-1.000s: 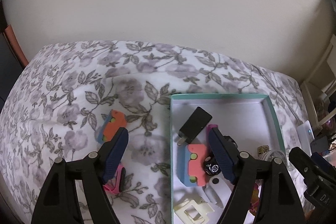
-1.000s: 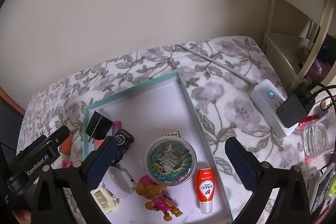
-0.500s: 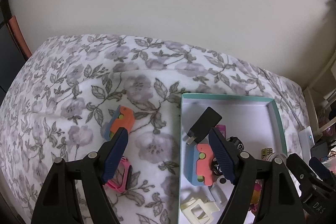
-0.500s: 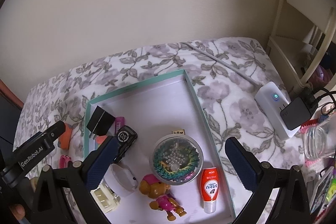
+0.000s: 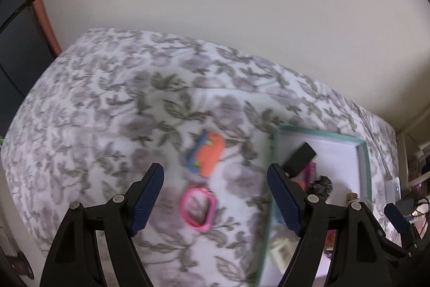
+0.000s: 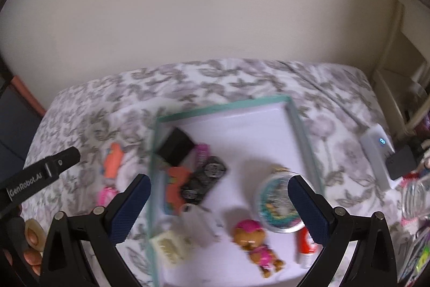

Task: Organize rigid objects
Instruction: 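Withdraw both open tools from the tray toward the orange toy and pink watch, then grasp the orange-blue toy with the left tool while the right grasps the pink watch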

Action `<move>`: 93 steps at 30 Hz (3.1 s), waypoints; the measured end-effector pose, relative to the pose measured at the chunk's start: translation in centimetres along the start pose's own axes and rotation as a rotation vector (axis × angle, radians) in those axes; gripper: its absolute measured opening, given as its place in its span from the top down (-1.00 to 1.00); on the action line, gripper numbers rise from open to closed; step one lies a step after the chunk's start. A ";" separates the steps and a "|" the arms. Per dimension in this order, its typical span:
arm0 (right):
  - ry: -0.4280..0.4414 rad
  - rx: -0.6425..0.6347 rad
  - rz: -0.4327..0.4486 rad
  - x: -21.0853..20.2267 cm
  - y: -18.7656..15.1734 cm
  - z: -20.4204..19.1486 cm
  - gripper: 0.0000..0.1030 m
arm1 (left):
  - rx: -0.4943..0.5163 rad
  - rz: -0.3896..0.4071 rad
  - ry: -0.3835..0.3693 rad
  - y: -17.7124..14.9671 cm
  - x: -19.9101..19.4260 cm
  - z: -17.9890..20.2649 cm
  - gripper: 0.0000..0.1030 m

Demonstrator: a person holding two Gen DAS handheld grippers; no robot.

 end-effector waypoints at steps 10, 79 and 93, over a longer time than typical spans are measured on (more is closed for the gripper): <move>0.133 -0.093 0.011 1.0 -0.1 -7.0 -0.95 | -0.127 -0.041 0.071 0.4 0.7 -7.0 -0.55; 0.175 -0.251 -0.113 10.2 -3.3 -14.3 -0.03 | -0.161 -0.227 -0.078 1.2 12.4 -6.0 -0.55; 0.160 -0.183 -0.047 7.7 -1.8 -10.8 -0.03 | -0.028 -0.134 -0.159 1.6 13.8 -2.3 -0.54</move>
Point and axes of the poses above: each gripper's, at about its wrist camera, not at the fingertips, and x roughly the way its jaws point, z to its right, y to its top, the point moved 1 cm from there along x, roughly the way its jaws point, and after that the axes turned 9 degrees about -x, right-handed, at the moved point
